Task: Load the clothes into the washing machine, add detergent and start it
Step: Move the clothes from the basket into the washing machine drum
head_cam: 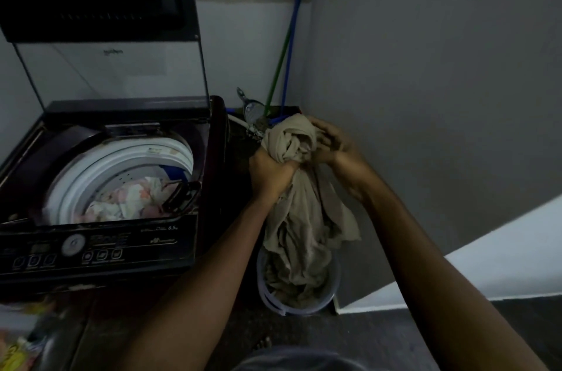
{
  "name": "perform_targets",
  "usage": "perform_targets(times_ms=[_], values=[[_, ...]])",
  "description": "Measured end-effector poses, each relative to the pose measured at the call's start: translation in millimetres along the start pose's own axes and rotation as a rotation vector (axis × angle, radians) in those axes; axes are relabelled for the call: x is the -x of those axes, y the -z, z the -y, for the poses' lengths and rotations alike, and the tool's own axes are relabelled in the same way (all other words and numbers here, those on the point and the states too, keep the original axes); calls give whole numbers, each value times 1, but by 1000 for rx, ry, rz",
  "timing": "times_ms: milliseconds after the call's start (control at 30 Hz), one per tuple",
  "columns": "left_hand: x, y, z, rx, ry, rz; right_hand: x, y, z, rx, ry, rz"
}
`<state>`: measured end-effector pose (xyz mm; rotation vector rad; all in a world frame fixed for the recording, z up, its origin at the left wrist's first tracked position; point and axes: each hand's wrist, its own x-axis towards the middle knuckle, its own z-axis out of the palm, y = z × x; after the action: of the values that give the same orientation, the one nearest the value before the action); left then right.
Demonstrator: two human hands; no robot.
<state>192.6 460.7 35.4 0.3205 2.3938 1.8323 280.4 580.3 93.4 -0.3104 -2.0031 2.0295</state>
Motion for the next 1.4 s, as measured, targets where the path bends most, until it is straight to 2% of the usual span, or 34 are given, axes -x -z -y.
perform_targets(times_ms=[100, 233, 300, 367, 433, 500, 567, 633, 733, 800, 867, 967, 1067, 1133, 1167, 1300, 1400], values=[[-12, 5, -17, 51, -9, -28, 27, 20, -45, 241, -11, -162], [-20, 11, -44, 116, 3, -62, 56, 17, -110, 389, -211, -118], [-19, 12, -56, 198, 29, -82, 53, 2, -128, 520, -239, -182], [-13, 10, -63, 341, 88, -83, 41, -21, -134, 465, -190, -273], [-3, 5, -68, 494, 172, -62, 25, -41, -133, 283, -76, -324], [3, 5, -71, 588, 231, -65, 12, -49, -128, 207, -77, -417], [-2, 19, -71, 602, 240, -102, 6, -42, -122, 253, -114, -520], [-16, 40, -64, 502, 166, -135, 7, -23, -106, 239, -50, -597], [-29, 67, -46, 134, -20, -127, 7, 8, -70, 280, 74, -619], [-32, 72, -31, -116, -96, -69, 2, 22, -49, 320, 139, -635], [-30, 66, -21, -256, -103, 6, -8, 25, -33, 298, 171, -646], [-20, 47, -14, -338, -123, 142, -27, 9, -16, 258, 102, -564], [-20, 40, -9, -247, -130, 390, -43, -3, -3, 175, -24, -471], [-24, 45, -7, -271, -124, 534, -45, -3, 8, 149, -90, -375], [-25, 46, -7, -297, -127, 554, -43, -3, 14, 155, -136, -301], [-23, 41, -11, -317, -148, 300, -32, -9, 33, -47, -326, 4], [-21, 39, -11, -207, -203, 164, -27, -16, 42, -289, -325, 96]])
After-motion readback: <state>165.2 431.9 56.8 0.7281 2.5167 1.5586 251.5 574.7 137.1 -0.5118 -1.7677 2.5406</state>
